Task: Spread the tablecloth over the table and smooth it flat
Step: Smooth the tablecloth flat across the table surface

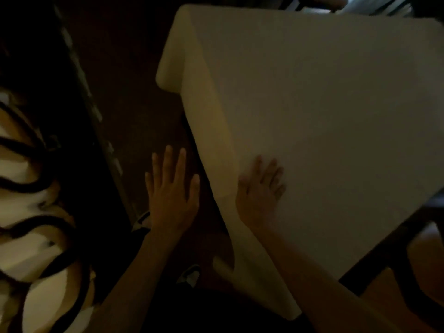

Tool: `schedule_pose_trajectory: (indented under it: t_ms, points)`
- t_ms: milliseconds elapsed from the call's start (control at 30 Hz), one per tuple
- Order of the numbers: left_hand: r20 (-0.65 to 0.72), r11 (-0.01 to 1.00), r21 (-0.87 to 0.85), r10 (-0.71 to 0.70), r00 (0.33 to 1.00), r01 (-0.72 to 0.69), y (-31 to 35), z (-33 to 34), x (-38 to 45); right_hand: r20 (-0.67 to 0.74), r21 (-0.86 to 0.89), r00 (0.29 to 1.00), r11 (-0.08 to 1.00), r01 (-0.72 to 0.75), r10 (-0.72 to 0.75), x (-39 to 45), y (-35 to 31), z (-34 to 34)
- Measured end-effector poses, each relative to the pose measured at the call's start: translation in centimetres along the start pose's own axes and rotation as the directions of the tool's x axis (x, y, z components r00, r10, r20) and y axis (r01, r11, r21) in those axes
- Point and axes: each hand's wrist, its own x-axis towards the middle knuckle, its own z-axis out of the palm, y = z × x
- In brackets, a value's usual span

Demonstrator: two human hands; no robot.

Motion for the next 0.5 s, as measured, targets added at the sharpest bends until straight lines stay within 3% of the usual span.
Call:
schedule_pose_trajectory:
  t_ms: [100, 200, 300, 500]
  points:
    - [0.049, 0.962, 0.077, 0.258, 0.965, -0.262, 6.2, -1.1, 4.8, 0.063, 0.118, 0.997, 0.992, -0.041, 0.033, 0.1, 1.0, -1.5]
    - [0.155, 0.867, 0.138, 0.458, 0.875, -0.478, 12.9, 0.5, 11.6, 0.011, 0.141, 0.956, 0.946, -0.291, 0.292, 3.2, 5.1, -3.3]
    - [0.273, 0.81, 0.214, 0.488, 0.829, -0.547, 17.4, 3.0, 17.6, 0.05, 0.163, 0.828, 0.814, -0.558, 0.558, 6.5, 9.7, -4.2]
    - [0.485, 0.633, 0.404, 0.464, 0.741, -0.66, 20.3, 6.1, 24.9, -0.019, 0.236, 0.596, 0.583, -0.777, 0.803, 6.7, 14.5, -3.7]
